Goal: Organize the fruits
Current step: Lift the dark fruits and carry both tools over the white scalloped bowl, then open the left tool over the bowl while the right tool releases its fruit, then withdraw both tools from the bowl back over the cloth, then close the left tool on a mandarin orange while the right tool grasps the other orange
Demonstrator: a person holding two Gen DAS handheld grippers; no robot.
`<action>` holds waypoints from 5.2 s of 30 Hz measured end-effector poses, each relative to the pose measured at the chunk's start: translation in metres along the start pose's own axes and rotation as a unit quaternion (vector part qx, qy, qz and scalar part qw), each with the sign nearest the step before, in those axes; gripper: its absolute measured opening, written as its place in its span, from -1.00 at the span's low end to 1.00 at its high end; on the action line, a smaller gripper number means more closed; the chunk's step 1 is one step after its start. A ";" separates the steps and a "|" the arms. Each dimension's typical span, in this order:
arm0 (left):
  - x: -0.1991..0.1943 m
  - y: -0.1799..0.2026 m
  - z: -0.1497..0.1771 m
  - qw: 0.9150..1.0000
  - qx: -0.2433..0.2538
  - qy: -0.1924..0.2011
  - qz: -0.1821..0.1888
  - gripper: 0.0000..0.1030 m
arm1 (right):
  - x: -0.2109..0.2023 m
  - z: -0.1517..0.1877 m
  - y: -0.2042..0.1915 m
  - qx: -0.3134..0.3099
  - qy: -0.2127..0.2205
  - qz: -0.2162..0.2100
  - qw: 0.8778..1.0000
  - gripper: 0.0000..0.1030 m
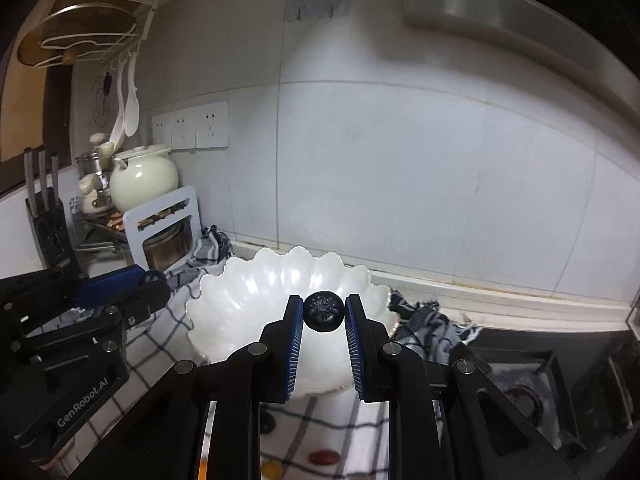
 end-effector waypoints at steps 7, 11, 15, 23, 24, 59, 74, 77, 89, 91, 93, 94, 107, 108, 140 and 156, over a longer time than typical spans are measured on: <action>0.038 -0.009 -0.002 1.000 -0.008 -0.030 0.001 -0.56 | 0.048 0.005 0.000 0.018 -0.048 -0.031 0.998 -0.55; 0.062 -0.014 0.003 0.998 -0.010 -0.054 0.006 -0.56 | 0.078 0.014 0.003 0.018 -0.081 -0.039 0.996 -0.55; 0.087 -0.017 0.010 0.996 -0.016 -0.086 0.010 -0.56 | 0.103 0.023 0.006 0.016 -0.110 -0.040 0.993 -0.55; 0.131 -0.018 0.029 0.990 -0.011 -0.141 0.011 -0.56 | 0.143 0.041 0.007 -0.001 -0.160 -0.045 0.986 -0.55; 0.136 -0.019 0.032 0.989 -0.009 -0.147 0.008 -0.56 | 0.147 0.044 0.007 -0.003 -0.167 -0.045 0.985 -0.55; 0.129 -0.029 0.040 0.985 -0.008 -0.173 -0.003 0.29 | 0.142 0.070 0.026 0.019 -0.226 -0.028 0.974 -0.37; 0.036 -0.026 -0.019 0.998 0.024 -0.063 -0.004 0.46 | 0.059 0.013 0.021 0.027 -0.141 -0.022 0.989 -0.36; 0.017 -0.025 -0.024 0.998 0.033 -0.046 -0.006 0.47 | 0.044 0.007 0.019 0.025 -0.127 -0.016 0.991 -0.36; -0.041 -0.018 -0.020 0.999 0.035 -0.014 0.001 0.47 | -0.019 0.001 0.003 0.027 -0.098 -0.027 0.994 -0.36; -0.051 -0.017 -0.018 0.999 0.036 -0.012 0.004 0.47 | -0.027 0.003 0.002 0.027 -0.096 -0.027 0.995 -0.25; -0.058 -0.016 -0.017 0.999 0.033 -0.010 0.005 0.47 | -0.037 0.004 0.001 0.026 -0.091 -0.025 0.995 -0.19; -0.062 -0.016 -0.016 0.999 0.031 -0.009 0.006 0.47 | -0.041 0.004 0.001 0.022 -0.089 -0.023 0.996 -0.19; -0.099 -0.008 0.006 0.999 0.036 -0.012 0.018 0.53 | -0.082 0.011 0.000 0.001 -0.071 -0.022 0.997 -0.05; -0.101 -0.008 0.007 0.999 0.036 -0.012 0.018 0.55 | -0.084 0.013 -0.001 0.001 -0.071 -0.022 0.997 -0.03; -0.100 0.026 0.103 0.991 0.038 -0.106 0.072 0.61 | -0.100 0.110 -0.005 0.000 -0.181 -0.060 0.982 0.20; -0.060 0.038 0.154 0.981 0.040 -0.161 0.097 0.61 | -0.069 0.175 -0.006 0.020 -0.262 -0.075 0.962 0.20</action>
Point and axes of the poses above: each gripper's, at about its wrist camera, not at the fingertips, and x roughly the way its jaws point, y to its right, z to its underside, the point moved 10 cm from there along x, roughly the way its jaws point, and after that the axes turned 15 degrees about y, right-handed, at the moved point
